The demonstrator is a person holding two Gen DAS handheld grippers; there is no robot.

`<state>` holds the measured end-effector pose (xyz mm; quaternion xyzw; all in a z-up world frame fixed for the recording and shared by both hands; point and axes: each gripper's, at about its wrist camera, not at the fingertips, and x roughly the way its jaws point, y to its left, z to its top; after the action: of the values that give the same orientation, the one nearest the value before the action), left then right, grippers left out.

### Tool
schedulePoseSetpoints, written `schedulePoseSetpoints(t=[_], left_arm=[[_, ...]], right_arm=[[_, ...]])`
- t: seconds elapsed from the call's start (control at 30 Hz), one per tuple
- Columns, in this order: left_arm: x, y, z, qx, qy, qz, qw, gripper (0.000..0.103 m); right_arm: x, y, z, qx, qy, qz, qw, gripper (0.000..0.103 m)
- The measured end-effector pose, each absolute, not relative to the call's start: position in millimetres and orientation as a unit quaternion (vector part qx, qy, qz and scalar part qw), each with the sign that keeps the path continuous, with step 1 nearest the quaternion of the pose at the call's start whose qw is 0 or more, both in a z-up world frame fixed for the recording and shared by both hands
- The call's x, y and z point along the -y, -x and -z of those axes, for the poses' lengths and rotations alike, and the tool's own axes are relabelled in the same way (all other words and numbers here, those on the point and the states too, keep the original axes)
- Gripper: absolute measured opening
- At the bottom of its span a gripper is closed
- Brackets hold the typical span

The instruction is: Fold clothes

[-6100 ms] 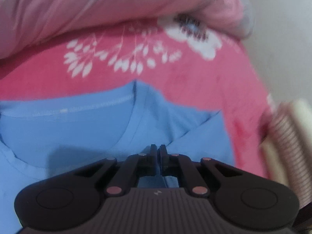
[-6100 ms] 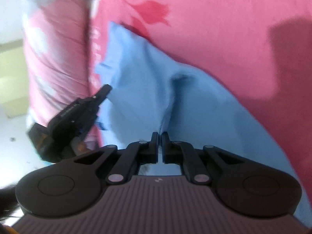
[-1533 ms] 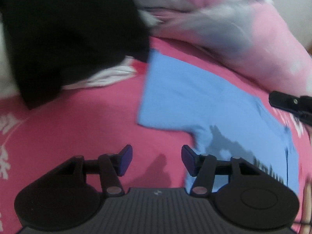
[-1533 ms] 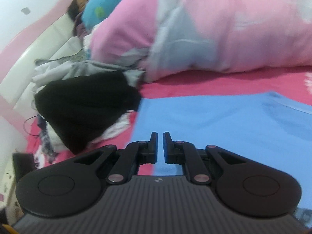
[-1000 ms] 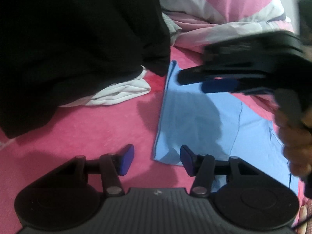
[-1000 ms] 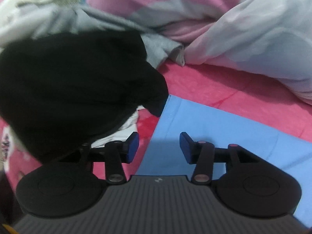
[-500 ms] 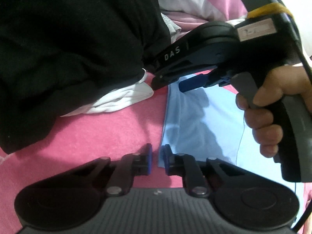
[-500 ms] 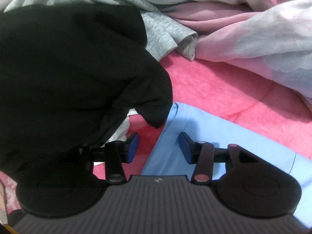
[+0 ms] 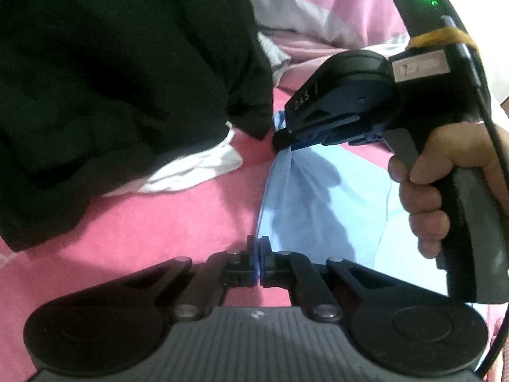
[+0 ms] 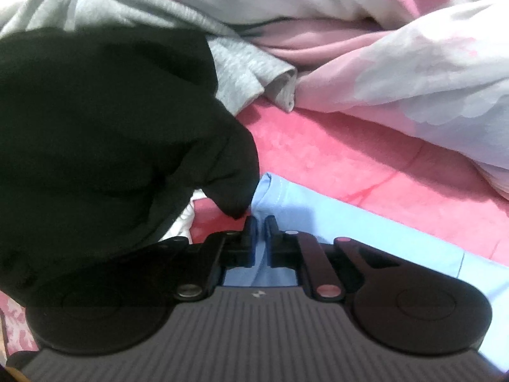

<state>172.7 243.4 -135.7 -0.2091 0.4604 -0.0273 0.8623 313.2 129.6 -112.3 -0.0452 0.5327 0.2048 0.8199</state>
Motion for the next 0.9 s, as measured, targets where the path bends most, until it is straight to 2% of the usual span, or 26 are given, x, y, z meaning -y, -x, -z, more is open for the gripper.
schedulePoseSetpoints(t=[0.23,0.63,0.9], left_arm=[[-237.6,-168.4,109.6,-0.443,0.207,0.036,0.872,0.001],[-178.4,-165.5,71.1,-0.427,0.158,0.093,0.885,0.001],[-121.9,-158.2,73.1,-0.441,0.104,0.154,0.878,0.001]], right_arm=[[-108.1,-302.8,91.8,-0.517,0.0,-0.209,0.83,0.004],[-21.4,-294.7,48.4,-0.47,-0.117,-0.2,0.852,0.004],[35.0,-279.7,65.0,-0.435,-0.172,-0.177,0.866,0.004]])
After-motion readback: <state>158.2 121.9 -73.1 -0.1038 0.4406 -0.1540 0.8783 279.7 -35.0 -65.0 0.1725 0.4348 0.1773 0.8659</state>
